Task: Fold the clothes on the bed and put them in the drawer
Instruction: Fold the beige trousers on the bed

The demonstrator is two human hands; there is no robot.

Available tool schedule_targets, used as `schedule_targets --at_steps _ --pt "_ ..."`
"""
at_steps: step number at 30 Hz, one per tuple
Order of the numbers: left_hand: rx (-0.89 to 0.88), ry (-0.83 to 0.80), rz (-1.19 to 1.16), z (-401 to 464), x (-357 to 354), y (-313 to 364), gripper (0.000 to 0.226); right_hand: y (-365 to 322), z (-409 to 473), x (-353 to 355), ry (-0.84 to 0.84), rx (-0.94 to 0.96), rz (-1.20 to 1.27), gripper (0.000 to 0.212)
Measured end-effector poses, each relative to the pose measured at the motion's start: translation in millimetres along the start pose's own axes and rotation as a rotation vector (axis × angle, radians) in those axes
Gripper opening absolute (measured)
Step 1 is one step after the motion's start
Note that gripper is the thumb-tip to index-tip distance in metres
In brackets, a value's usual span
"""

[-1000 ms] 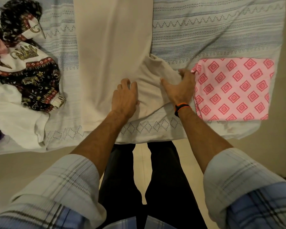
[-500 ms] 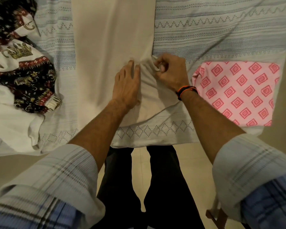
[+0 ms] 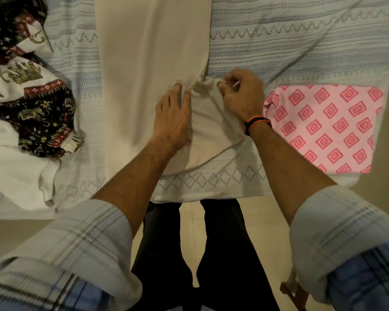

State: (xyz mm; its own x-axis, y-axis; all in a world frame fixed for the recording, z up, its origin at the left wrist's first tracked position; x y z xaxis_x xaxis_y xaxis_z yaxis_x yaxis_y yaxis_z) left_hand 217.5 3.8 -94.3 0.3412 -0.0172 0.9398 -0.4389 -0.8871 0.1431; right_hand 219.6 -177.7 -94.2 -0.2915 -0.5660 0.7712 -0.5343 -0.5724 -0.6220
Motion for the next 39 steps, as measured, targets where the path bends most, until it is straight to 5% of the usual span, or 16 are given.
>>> schedule_targets --at_steps 4,10,14,18,24,28,33,39 --pt "0.003 0.008 -0.002 0.7 -0.9 -0.9 0.134 9.9 10.6 -2.1 0.063 -0.140 0.070 0.015" --pt "-0.004 0.014 0.013 0.2 -1.9 0.2 0.134 -2.2 3.7 -19.3 -0.190 -0.018 0.063 0.063" --pt "-0.006 0.032 0.013 -0.7 -2.1 -0.5 0.133 -9.7 11.6 -23.6 -0.181 0.059 -0.066 0.028" --pt "0.002 0.022 0.005 -0.5 -2.9 -1.9 0.136 10.5 8.8 -21.4 -0.057 -0.164 0.047 0.018" --pt "-0.008 0.019 0.016 -1.7 -5.5 -3.1 0.139 10.2 3.6 -18.9 -0.192 -0.151 -0.063 0.036" --pt "-0.007 0.000 0.028 -4.0 -6.4 -1.0 0.139 27.6 -0.7 -6.5 -0.107 -0.235 -0.097 0.035" --pt "0.004 -0.014 0.006 -18.0 -6.4 -2.9 0.118 36.6 -27.1 -2.5 -0.277 -0.214 -0.267 0.079" --pt "0.027 -0.022 -0.093 -48.1 -5.5 -6.0 0.098 61.0 -55.0 15.4 -0.318 -0.451 -0.152 0.075"
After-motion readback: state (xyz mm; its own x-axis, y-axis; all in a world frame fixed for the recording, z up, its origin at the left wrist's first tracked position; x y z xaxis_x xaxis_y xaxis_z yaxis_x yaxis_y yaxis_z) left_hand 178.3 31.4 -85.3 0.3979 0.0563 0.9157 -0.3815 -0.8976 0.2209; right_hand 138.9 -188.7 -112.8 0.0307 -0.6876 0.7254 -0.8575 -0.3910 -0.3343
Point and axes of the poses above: each hand's wrist, its own z-axis towards the middle knuckle, its own x-axis out of the back of the hand, y = z × x, the point moved 7 cm from there along z, towards the middle knuckle, and after that the axes turned 15 degrees about y, right-handed, at the moved point
